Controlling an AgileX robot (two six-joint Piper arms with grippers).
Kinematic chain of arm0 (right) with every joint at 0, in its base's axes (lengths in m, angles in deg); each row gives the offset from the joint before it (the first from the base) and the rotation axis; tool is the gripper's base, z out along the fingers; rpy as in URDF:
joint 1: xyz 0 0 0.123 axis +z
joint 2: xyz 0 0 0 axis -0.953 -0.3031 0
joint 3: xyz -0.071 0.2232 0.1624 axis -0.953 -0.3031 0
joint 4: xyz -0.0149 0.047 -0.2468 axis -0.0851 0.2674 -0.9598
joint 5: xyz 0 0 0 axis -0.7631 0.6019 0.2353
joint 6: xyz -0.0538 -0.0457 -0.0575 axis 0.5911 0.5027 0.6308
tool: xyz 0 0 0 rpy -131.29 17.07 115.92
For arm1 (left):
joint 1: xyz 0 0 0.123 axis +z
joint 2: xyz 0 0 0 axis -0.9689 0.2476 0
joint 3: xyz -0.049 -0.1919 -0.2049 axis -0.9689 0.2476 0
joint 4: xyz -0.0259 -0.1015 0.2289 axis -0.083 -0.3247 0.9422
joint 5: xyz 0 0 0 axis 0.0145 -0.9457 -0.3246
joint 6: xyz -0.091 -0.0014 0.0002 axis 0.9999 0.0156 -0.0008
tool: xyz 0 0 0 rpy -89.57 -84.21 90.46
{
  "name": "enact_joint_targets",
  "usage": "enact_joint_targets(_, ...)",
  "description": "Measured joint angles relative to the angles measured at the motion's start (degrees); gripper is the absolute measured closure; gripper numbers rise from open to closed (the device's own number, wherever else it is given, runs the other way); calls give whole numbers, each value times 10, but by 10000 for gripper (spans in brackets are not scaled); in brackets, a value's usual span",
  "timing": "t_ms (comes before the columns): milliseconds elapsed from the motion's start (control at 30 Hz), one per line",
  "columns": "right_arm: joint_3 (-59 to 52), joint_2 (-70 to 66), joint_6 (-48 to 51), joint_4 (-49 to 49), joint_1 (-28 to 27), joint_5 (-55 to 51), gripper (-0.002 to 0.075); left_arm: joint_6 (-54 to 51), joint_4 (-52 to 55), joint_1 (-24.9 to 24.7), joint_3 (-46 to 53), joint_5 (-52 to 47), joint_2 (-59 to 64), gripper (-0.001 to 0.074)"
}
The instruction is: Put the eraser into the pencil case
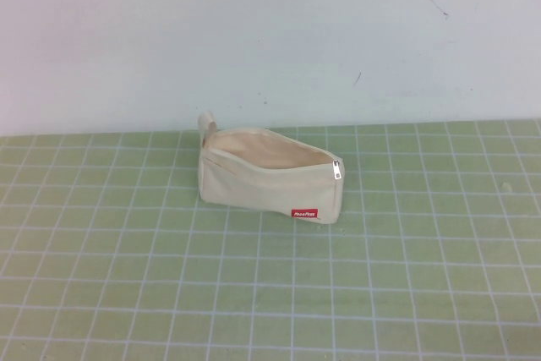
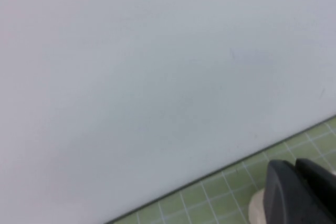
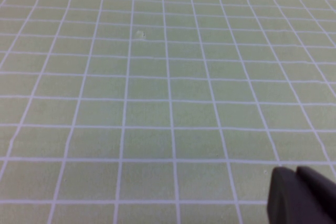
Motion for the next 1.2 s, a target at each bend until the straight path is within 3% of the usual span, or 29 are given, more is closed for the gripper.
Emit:
enact_joint_targets(267, 0, 0, 0, 0, 0, 0, 727, 16, 1, 0, 271, 44, -229, 735)
enact_joint_targets(467, 0, 0, 0, 0, 0, 0, 727, 30, -20, 0, 415, 42, -382, 735)
enact_joint_targets(700, 0, 0, 0, 0, 0, 0, 727, 30, -69, 0, 512, 17, -520, 735)
enact_joint_targets(1000, 0, 0, 0, 0, 0, 0, 727, 30, -73, 0, 590, -27, -570, 735)
enact_joint_targets(1100, 0, 0, 0, 0, 0, 0, 727, 30, -76, 5, 626, 10, -581, 736)
enact_joint_targets(1200, 0, 0, 0, 0, 0, 0, 727, 30, -87, 43, 692, 126, -615, 735)
